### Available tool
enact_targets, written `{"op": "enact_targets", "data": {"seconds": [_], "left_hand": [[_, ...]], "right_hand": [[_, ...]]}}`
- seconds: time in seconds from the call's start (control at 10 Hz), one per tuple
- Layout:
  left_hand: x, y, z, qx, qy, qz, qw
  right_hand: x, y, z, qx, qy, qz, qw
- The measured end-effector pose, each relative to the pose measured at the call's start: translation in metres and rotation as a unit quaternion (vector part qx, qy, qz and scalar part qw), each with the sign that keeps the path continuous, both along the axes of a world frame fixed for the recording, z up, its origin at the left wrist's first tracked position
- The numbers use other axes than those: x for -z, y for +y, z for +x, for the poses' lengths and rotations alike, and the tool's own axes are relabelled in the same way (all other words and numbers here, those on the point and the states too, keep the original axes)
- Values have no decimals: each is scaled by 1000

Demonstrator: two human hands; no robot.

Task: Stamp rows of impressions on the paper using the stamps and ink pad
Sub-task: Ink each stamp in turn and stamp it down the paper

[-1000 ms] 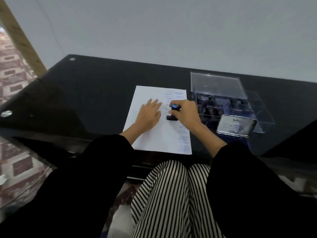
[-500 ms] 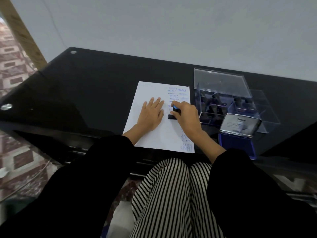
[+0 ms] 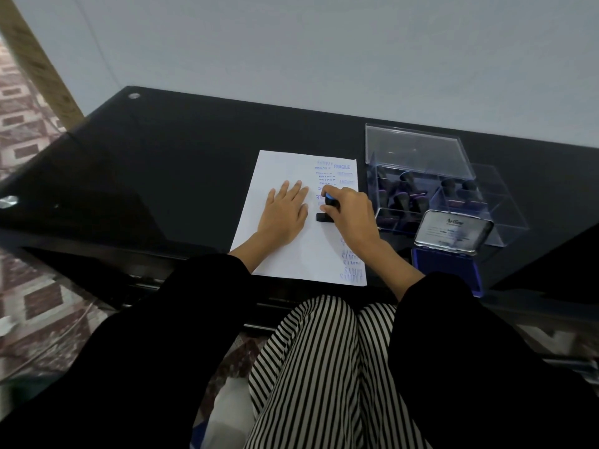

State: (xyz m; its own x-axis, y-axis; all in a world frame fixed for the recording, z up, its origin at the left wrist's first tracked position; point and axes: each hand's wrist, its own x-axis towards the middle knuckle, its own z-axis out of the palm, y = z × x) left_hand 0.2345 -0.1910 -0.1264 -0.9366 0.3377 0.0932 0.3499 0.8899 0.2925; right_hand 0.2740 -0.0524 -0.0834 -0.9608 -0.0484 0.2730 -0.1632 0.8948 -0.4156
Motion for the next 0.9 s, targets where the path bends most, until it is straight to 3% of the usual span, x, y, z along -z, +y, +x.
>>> {"op": "enact_targets", "data": {"seconds": [0.9], "left_hand": [[-7, 1, -2, 3, -19, 0, 1000]], "right_hand": [[-11, 4, -6, -7, -37, -29, 999]]}}
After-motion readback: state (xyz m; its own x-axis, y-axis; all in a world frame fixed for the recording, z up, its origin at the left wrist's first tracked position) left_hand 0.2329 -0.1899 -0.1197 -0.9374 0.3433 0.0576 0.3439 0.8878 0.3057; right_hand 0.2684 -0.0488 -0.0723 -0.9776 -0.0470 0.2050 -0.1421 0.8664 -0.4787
